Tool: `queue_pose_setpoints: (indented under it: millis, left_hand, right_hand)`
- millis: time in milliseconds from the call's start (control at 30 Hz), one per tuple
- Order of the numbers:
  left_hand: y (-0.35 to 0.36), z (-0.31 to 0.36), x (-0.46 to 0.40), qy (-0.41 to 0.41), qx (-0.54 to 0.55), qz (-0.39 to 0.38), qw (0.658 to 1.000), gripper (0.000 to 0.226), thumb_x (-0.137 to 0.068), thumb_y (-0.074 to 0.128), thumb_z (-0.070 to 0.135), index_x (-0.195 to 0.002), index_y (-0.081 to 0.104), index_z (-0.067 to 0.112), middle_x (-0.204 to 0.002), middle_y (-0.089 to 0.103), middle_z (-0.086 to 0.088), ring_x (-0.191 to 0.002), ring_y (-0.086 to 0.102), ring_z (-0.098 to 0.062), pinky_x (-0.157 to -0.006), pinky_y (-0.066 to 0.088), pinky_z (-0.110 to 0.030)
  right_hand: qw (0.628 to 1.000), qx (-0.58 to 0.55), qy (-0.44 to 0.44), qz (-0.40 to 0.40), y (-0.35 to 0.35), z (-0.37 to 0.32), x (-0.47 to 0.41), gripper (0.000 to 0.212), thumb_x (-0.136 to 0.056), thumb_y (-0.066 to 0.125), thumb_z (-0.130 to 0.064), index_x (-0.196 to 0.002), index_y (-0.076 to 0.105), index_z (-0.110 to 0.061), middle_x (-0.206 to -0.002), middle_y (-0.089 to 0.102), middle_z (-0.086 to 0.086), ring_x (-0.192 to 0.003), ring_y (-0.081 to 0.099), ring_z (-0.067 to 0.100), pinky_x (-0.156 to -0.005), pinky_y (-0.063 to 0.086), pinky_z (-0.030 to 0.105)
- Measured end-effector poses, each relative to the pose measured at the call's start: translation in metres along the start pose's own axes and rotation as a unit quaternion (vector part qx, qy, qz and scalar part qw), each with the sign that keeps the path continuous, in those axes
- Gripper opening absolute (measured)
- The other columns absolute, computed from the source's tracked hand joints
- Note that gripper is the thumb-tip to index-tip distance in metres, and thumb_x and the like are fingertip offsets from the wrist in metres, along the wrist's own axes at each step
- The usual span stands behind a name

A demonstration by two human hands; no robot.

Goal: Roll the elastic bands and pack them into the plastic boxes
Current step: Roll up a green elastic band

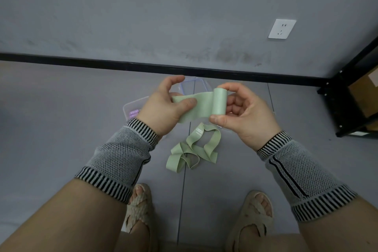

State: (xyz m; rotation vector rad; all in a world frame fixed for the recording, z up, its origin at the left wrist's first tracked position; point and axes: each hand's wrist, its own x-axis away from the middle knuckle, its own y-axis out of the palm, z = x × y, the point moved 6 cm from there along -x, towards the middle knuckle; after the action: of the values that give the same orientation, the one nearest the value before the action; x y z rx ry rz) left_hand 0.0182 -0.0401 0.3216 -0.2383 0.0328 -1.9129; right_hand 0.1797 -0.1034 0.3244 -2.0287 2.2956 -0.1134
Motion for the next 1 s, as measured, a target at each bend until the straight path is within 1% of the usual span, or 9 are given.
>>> queue_pose_setpoints:
  millis: [167,267,467,567,667,733,867,933,1000]
  left_hand:
    - [-0.014,0.010,-0.001,0.053,-0.027,0.066,0.996,0.040,-0.084,0.064,0.006,-0.117,0.050,0.023,-0.080,0.055,-0.002,-0.065,0.057,-0.014,-0.051,0.051,-0.023]
    - [-0.013,0.012,0.001,0.067,-0.022,0.058,0.996,0.035,-0.083,0.065,0.006,-0.111,0.052,0.022,-0.075,0.051,-0.001,-0.062,0.053,-0.014,-0.052,0.050,-0.026]
    - [0.009,0.009,0.003,0.042,0.038,-0.001,0.998,0.037,-0.069,0.061,0.019,-0.103,0.053,0.028,-0.066,0.048,0.007,-0.056,0.048,-0.010,-0.052,0.043,-0.027]
    - [0.014,0.013,0.007,0.065,0.012,0.015,0.998,0.036,-0.071,0.061,0.018,-0.104,0.051,0.027,-0.068,0.050,0.005,-0.052,0.047,-0.005,-0.051,0.041,-0.022]
    - [0.019,0.015,0.010,0.074,-0.004,0.030,0.997,0.037,-0.080,0.067,0.010,-0.108,0.048,0.024,-0.073,0.053,0.004,-0.052,0.049,0.000,-0.055,0.045,-0.018]
    - [0.024,0.015,0.012,0.077,-0.022,0.037,0.996,0.046,-0.075,0.074,0.015,-0.111,0.046,0.024,-0.077,0.056,0.005,-0.054,0.053,0.002,-0.060,0.050,-0.019]
    - [0.020,0.013,0.010,0.068,-0.062,0.070,0.993,0.050,-0.070,0.080,0.022,-0.107,0.047,0.030,-0.082,0.058,0.006,-0.063,0.057,-0.001,-0.066,0.055,-0.024]
    - [0.017,0.007,0.007,0.022,0.004,0.052,0.998,0.045,-0.071,0.079,0.018,-0.103,0.050,0.029,-0.088,0.060,-0.003,-0.070,0.062,-0.013,-0.067,0.057,-0.030]
    - [0.018,0.003,0.007,-0.036,0.142,0.006,0.989,0.040,-0.077,0.072,0.004,-0.106,0.051,0.023,-0.089,0.058,-0.008,-0.070,0.064,-0.016,-0.062,0.056,-0.029]
  right_hand:
    - [0.999,0.040,-0.009,-0.003,0.000,-0.003,0.001,0.053,-0.065,0.082,0.001,-0.100,0.059,-0.031,-0.082,0.062,0.003,-0.071,0.063,0.016,-0.072,0.058,0.032]
    - [0.995,0.100,-0.021,0.010,0.001,-0.005,0.001,0.052,-0.064,0.084,-0.005,-0.097,0.058,-0.036,-0.078,0.061,0.000,-0.065,0.061,0.012,-0.067,0.056,0.027]
    - [0.984,0.177,-0.026,0.020,0.007,0.000,0.002,0.047,-0.064,0.082,-0.006,-0.093,0.055,-0.032,-0.082,0.063,-0.005,-0.065,0.068,0.011,-0.070,0.059,0.034]
    - [0.966,0.246,-0.064,0.047,0.012,-0.004,0.002,0.042,-0.064,0.080,-0.013,-0.095,0.056,-0.028,-0.078,0.061,-0.006,-0.066,0.062,0.011,-0.069,0.055,0.036]
    - [0.949,0.292,-0.102,0.066,0.017,-0.007,0.001,0.038,-0.066,0.075,-0.015,-0.100,0.058,-0.022,-0.083,0.059,-0.005,-0.073,0.058,0.015,-0.069,0.052,0.038]
    - [0.940,0.311,-0.113,0.082,0.017,-0.008,0.000,0.037,-0.068,0.074,-0.016,-0.100,0.057,-0.021,-0.087,0.056,-0.005,-0.074,0.056,0.015,-0.069,0.051,0.037]
    - [0.938,0.318,-0.116,0.072,0.022,-0.006,0.000,0.043,-0.069,0.075,-0.019,-0.107,0.055,-0.025,-0.087,0.048,-0.014,-0.072,0.050,0.003,-0.068,0.047,0.024]
    - [0.953,0.286,-0.094,0.047,0.020,-0.004,0.000,0.056,-0.069,0.078,-0.021,-0.117,0.053,-0.032,-0.085,0.048,-0.016,-0.071,0.049,0.000,-0.068,0.044,0.017]
    - [0.977,0.206,-0.061,0.012,0.015,-0.002,0.000,0.067,-0.066,0.082,-0.022,-0.120,0.048,-0.044,-0.082,0.051,-0.012,-0.070,0.050,0.003,-0.068,0.045,0.019]
